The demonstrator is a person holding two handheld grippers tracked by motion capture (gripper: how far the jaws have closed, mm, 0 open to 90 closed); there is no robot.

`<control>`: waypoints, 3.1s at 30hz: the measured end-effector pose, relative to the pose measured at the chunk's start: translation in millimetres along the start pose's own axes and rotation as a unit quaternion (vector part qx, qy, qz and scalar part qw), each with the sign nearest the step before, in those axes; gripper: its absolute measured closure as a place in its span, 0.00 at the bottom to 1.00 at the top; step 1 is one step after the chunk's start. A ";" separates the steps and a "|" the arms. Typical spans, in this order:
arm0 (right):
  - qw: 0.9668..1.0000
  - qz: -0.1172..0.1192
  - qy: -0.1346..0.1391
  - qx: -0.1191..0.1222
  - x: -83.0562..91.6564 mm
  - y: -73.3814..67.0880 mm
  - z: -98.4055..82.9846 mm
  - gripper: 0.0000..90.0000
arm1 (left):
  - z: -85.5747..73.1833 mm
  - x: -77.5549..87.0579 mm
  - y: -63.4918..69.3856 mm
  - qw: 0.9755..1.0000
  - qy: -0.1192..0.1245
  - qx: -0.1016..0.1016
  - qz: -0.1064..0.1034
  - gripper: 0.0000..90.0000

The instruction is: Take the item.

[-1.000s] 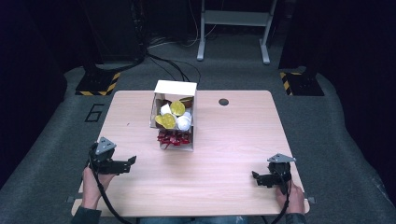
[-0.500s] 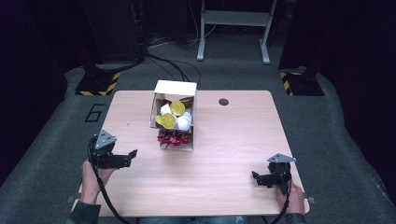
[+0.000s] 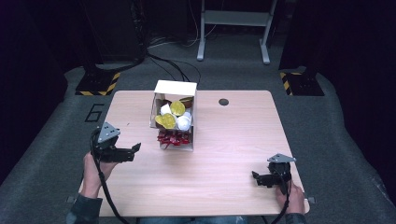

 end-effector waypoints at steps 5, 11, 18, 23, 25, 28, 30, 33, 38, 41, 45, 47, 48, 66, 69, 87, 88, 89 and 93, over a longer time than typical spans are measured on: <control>1.000 -0.003 0.000 0.003 -0.3 0.7 -0.1 0.00 | 8.3 1.3 1.0 1.000 0.008 0.002 -0.013 0.05; 1.000 -0.004 -0.001 0.002 -0.4 0.5 -0.1 0.00 | 22.0 1.2 2.3 1.000 0.015 -0.006 -0.017 0.06; 1.000 -0.004 -0.001 0.005 -0.3 0.8 -0.2 0.00 | 42.1 -1.3 8.3 0.999 0.027 -0.014 -0.022 0.06; 1.000 0.000 0.000 0.000 0.0 0.0 0.0 0.00 | 58.1 -4.3 15.9 0.999 0.033 -0.025 -0.028 0.06; 1.000 0.000 0.000 0.000 0.0 0.0 0.0 0.00 | 64.6 -5.5 19.3 0.999 0.032 -0.027 -0.032 0.05; 1.000 0.000 0.000 0.000 0.0 0.0 0.0 0.00 | 74.1 -7.3 24.5 0.998 0.036 -0.036 -0.034 0.05; 1.000 0.000 0.000 0.000 0.0 0.0 0.0 0.00 | 79.2 -9.1 28.1 0.998 0.038 -0.040 -0.037 0.05; 1.000 0.000 0.000 0.000 0.0 0.0 0.0 0.00 | 87.6 -14.1 34.9 0.997 0.037 -0.049 -0.044 0.05; 1.000 0.000 0.000 0.000 0.0 0.1 0.0 0.00 | 96.7 -22.2 44.1 0.996 0.040 -0.056 -0.054 0.05; 1.000 -0.001 0.000 0.000 -0.1 0.0 0.0 0.00 | 101.2 -26.2 49.7 0.995 0.045 -0.060 -0.063 0.09; 1.000 -0.001 0.000 0.000 -0.2 -0.1 0.0 0.00 | 104.3 -35.1 57.1 0.994 0.041 -0.066 -0.074 0.13; 1.000 -0.001 -0.002 0.000 -0.1 0.0 -0.1 0.00 | 104.2 -40.5 59.5 0.994 0.036 -0.064 -0.077 0.15; 1.000 -0.001 -0.001 0.000 -0.2 0.0 -0.1 0.00 | 103.9 -43.2 60.4 0.994 0.034 -0.064 -0.079 0.16; 1.000 -0.001 -0.002 0.000 -0.1 0.0 -0.1 0.00 | 95.9 -71.1 62.7 0.996 -0.008 -0.056 -0.074 0.38; 1.000 -0.001 -0.002 0.000 -0.1 0.0 -0.1 0.00 | 95.2 -71.2 63.8 0.995 -0.008 -0.062 -0.072 0.41; 1.000 -0.002 -0.003 0.002 0.0 0.4 -0.2 0.00 | 99.2 -62.7 65.4 0.995 0.011 -0.077 -0.068 0.43; 1.000 -0.001 -0.001 0.000 -0.1 -0.1 -0.1 0.00 | 100.2 -61.0 65.7 0.995 0.013 -0.076 -0.070 0.43; 1.000 -0.001 -0.001 0.000 -0.1 0.1 0.0 0.00 | 101.7 -59.0 65.4 0.995 0.017 -0.078 -0.067 0.43; 1.000 -0.001 -0.002 0.000 -0.1 0.0 -0.1 0.00 | 105.7 -53.7 65.1 0.994 0.025 -0.086 -0.059 0.43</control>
Point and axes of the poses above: each handheld gripper's, and its own axes: x roughly backward along the jaws, z roughly out of its top, y roughly to its right, the point moved 5 cm from there along -x, roughly forward along the jaws
